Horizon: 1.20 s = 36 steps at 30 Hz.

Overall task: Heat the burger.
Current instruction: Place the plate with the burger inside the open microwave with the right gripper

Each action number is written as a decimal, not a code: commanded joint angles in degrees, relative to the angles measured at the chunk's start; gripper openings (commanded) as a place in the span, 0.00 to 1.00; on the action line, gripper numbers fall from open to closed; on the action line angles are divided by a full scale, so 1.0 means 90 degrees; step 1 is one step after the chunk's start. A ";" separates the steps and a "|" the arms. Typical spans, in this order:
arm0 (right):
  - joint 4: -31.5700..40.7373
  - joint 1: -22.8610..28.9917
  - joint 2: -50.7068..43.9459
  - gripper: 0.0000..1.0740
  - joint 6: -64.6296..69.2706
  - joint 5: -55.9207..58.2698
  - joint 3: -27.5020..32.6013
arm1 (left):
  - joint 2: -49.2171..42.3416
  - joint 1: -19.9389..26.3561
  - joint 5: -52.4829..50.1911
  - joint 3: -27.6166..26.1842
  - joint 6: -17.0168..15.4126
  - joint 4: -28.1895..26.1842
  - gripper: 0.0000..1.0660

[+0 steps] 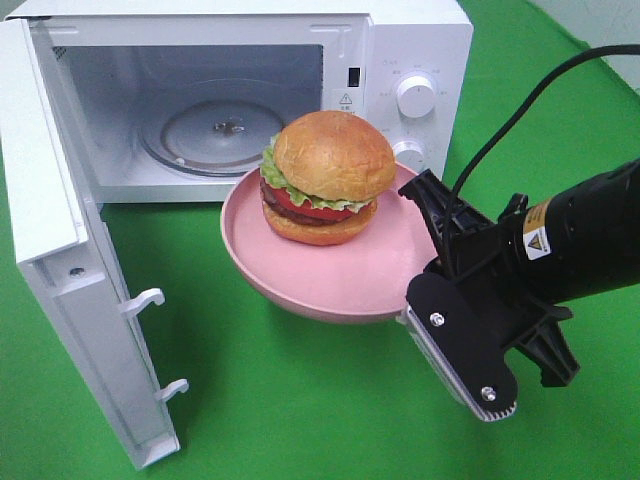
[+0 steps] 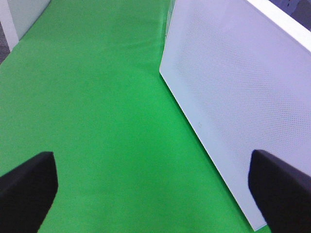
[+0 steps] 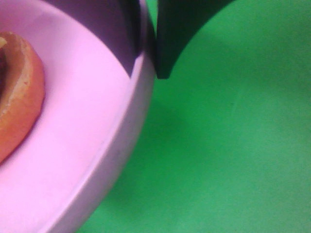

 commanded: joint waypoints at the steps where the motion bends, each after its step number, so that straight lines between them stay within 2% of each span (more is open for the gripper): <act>1: -0.0089 -0.0025 0.0102 0.00 0.0121 -0.0477 -0.0299 | -0.0006 -0.0006 -0.0045 -0.0006 -0.0032 -0.0019 0.94; 11: -0.0185 0.0414 0.0681 0.00 0.0382 -0.0516 -0.0853 | -0.0006 -0.0006 -0.0045 -0.0006 -0.0032 -0.0019 0.94; 36: -0.0363 0.0414 0.2088 0.00 0.0681 -0.0166 -0.2527 | -0.0006 -0.0006 -0.0045 -0.0006 -0.0032 -0.0019 0.94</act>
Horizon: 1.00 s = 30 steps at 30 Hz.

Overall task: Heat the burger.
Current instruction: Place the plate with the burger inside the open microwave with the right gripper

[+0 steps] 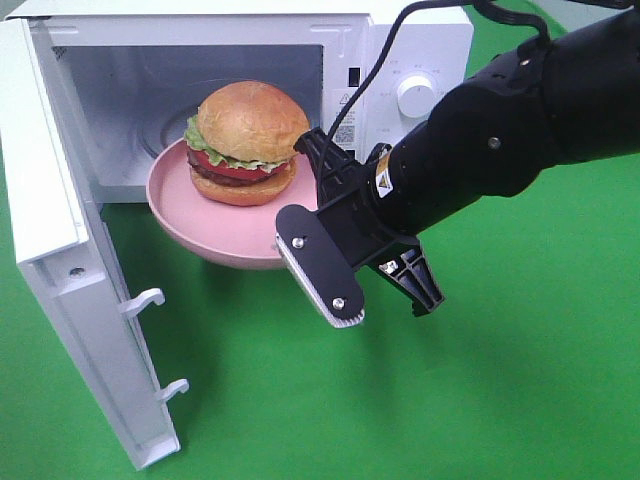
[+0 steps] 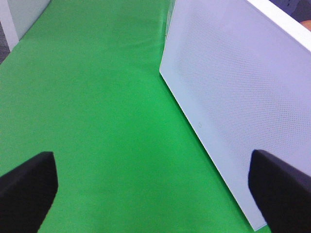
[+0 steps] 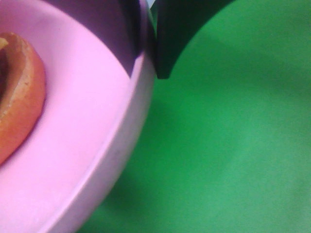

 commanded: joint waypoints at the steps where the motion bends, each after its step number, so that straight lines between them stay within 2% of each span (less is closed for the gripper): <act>1: -0.0064 0.0006 0.0089 0.00 0.0095 -0.0331 -0.0337 | -0.0006 -0.0006 -0.0045 -0.0006 -0.0032 -0.0019 0.94; 12: -0.0076 0.0006 0.0719 0.00 0.0185 0.0172 -0.1299 | -0.0006 -0.0006 -0.0045 -0.0006 -0.0032 -0.0019 0.94; 15: -0.0076 0.0006 0.1006 0.00 0.0414 0.0318 -0.1738 | -0.0006 -0.0006 -0.0045 -0.0006 -0.0032 -0.0019 0.94; 24: -0.0083 0.0006 0.1407 0.00 0.0700 0.0598 -0.2311 | -0.0006 -0.0006 -0.0045 -0.0006 -0.0032 -0.0019 0.94; 30: -0.0204 0.0006 0.2005 0.00 0.1190 0.1171 -0.3209 | -0.0006 -0.0006 -0.0045 -0.0006 -0.0032 -0.0019 0.94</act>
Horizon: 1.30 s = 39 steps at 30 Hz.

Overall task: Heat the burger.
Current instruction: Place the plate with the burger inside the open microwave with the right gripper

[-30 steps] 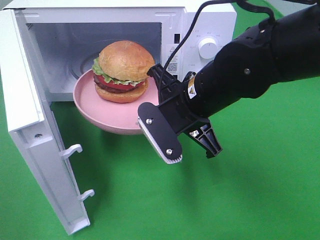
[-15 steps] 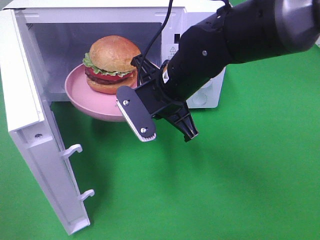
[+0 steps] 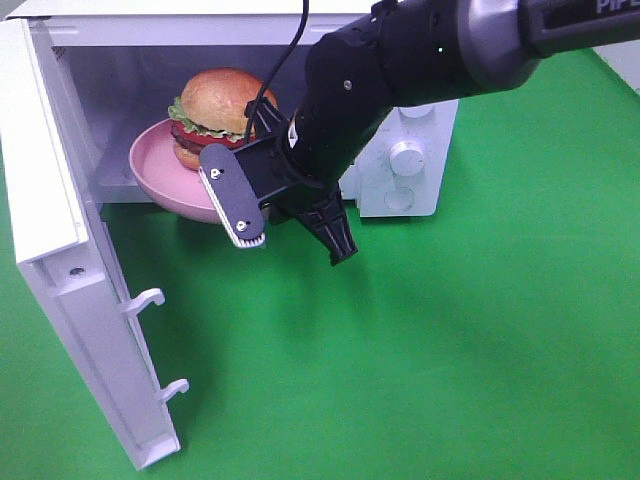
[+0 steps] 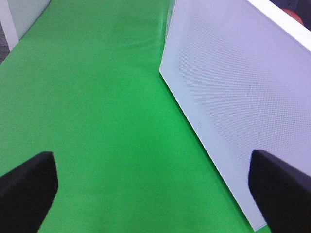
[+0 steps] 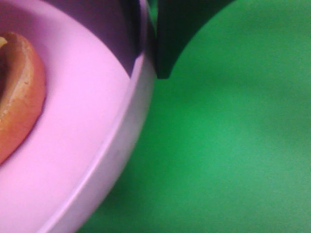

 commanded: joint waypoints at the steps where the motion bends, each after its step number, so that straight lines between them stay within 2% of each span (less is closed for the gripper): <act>1: -0.0172 0.0006 0.0083 0.00 0.0216 -0.0210 -0.0382 | -0.0006 -0.0006 -0.0045 -0.0006 -0.0032 -0.0019 0.94; 5: -0.0306 0.0006 0.0261 0.00 0.0484 -0.0153 -0.0675 | -0.0006 -0.0006 -0.0045 -0.0006 -0.0032 -0.0019 0.94; 7: -0.0433 0.0006 0.0452 0.00 0.0656 0.0013 -0.1082 | -0.0006 -0.0006 -0.0045 -0.0006 -0.0032 -0.0019 0.94; 20: -0.0917 -0.0006 0.1006 0.00 0.1171 0.0261 -0.1967 | -0.0006 -0.0006 -0.0045 -0.0006 -0.0032 -0.0019 0.94; 39: -0.1687 -0.0076 0.1598 0.00 0.1649 0.0242 -0.2610 | -0.0006 -0.0006 -0.0045 -0.0006 -0.0032 -0.0019 0.94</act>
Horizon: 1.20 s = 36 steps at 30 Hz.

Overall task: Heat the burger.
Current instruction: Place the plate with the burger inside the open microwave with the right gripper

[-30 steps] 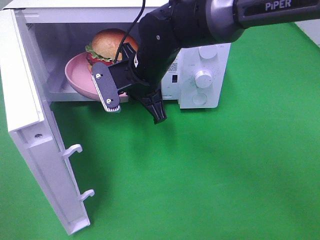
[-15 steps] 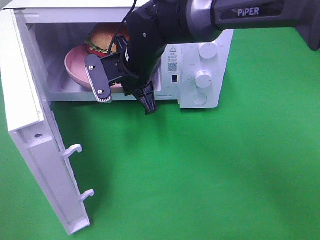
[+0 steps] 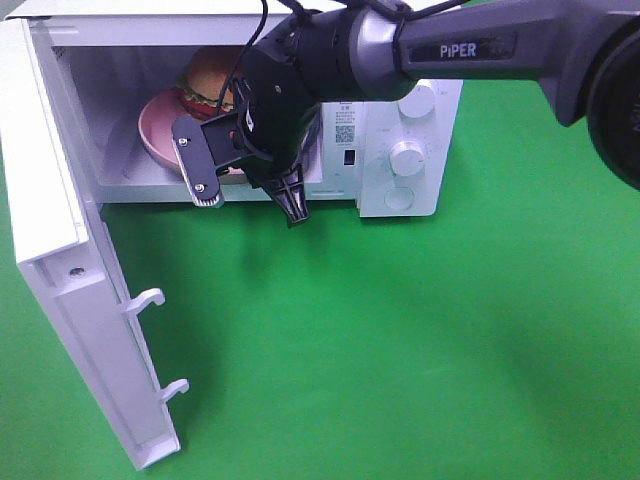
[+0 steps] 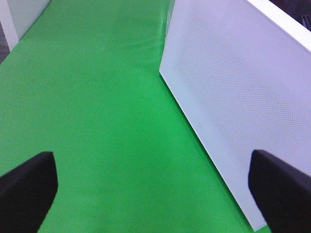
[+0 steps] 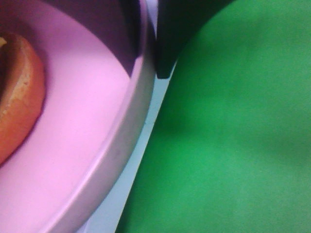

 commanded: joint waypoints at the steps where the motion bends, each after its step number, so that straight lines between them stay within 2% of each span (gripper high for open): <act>1: -0.0267 -0.0051 -0.0064 0.00 0.0070 -0.0363 -0.0140 | -0.0006 -0.0006 -0.0045 -0.0006 -0.0032 -0.0019 0.94; 8: -0.0350 -0.0127 0.0013 0.00 0.0095 -0.0388 -0.0178 | -0.0006 -0.0006 -0.0045 -0.0006 -0.0032 -0.0006 0.94; 15: -0.0331 -0.0127 0.0108 0.04 0.0127 -0.0547 -0.0178 | -0.0006 -0.0006 -0.0045 -0.0006 -0.0032 0.0006 0.94; 19: -0.0293 -0.0127 0.0140 0.11 0.0318 -0.0592 -0.0178 | -0.0006 -0.0006 -0.0045 -0.0006 -0.0032 0.0006 0.94; 21: -0.0318 -0.0127 0.0140 0.21 0.0446 -0.0700 -0.0178 | -0.0006 -0.0006 -0.0045 -0.0006 -0.0032 0.0006 0.94; 24: -0.0318 -0.0127 0.0140 0.23 0.0446 -0.0700 -0.0178 | -0.0006 -0.0006 -0.0045 -0.0006 -0.0032 0.0006 0.94; 25: -0.0318 -0.0127 0.0140 0.30 0.0446 -0.0700 -0.0178 | -0.0006 -0.0006 -0.0045 -0.0006 -0.0032 0.0006 0.94; 26: -0.0318 -0.0127 0.0140 0.30 0.0446 -0.0700 -0.0178 | -0.0006 -0.0006 -0.0045 -0.0006 -0.0032 0.0006 0.94; 27: -0.0318 -0.0127 0.0140 0.34 0.0446 -0.0707 -0.0178 | -0.0006 -0.0006 -0.0045 -0.0006 -0.0032 0.0006 0.94; 30: -0.0293 -0.0121 0.0140 0.38 0.0446 -0.0713 -0.0178 | -0.0006 -0.0006 -0.0045 -0.0006 -0.0032 0.0006 0.94; 36: -0.0127 -0.0121 0.0140 0.38 0.0452 -0.0668 -0.0172 | -0.0006 -0.0006 -0.0045 -0.0006 -0.0032 0.0006 0.94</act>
